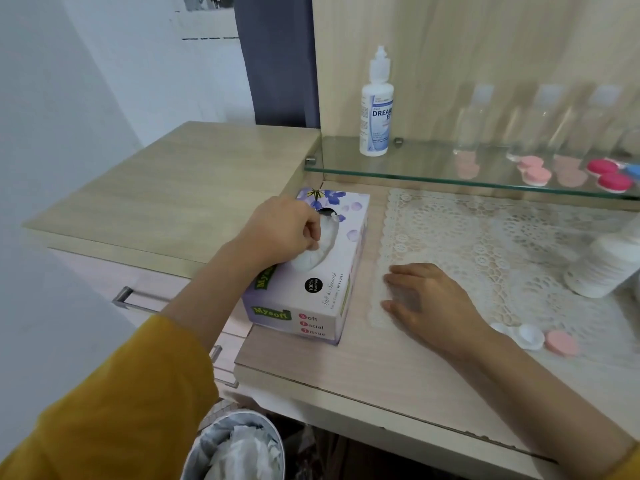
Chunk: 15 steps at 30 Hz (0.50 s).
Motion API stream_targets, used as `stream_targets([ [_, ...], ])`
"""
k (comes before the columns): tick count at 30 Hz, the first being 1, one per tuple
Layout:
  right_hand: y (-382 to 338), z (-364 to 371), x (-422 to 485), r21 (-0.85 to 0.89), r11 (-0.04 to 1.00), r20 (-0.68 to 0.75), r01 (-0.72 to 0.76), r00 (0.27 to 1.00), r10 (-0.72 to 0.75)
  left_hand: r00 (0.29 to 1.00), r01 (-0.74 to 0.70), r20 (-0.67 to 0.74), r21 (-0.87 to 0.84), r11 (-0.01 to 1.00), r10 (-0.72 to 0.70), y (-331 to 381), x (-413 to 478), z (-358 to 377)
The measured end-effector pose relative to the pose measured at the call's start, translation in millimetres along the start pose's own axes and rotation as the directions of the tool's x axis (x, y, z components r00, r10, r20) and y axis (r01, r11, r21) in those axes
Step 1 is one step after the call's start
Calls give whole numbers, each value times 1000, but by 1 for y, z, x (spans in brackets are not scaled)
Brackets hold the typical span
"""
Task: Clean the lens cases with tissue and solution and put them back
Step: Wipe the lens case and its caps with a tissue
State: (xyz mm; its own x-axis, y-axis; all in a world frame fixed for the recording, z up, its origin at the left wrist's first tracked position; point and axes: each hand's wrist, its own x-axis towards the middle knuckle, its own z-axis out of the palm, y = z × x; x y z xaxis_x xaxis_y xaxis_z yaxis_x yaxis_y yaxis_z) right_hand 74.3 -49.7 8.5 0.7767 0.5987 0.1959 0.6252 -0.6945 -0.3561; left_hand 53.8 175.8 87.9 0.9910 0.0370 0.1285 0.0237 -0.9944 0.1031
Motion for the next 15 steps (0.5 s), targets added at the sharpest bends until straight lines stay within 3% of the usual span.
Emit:
stream_targets([
  [9, 2, -2, -1, 41, 999, -1, -7, 1000, 7, 982, 22, -171, -293, 956, -75, 2, -3, -19],
  [15, 6, -16, -5, 128, 991, -108, -24, 993, 38, 971, -67, -238, -369, 927, -25, 19, 3, -57],
])
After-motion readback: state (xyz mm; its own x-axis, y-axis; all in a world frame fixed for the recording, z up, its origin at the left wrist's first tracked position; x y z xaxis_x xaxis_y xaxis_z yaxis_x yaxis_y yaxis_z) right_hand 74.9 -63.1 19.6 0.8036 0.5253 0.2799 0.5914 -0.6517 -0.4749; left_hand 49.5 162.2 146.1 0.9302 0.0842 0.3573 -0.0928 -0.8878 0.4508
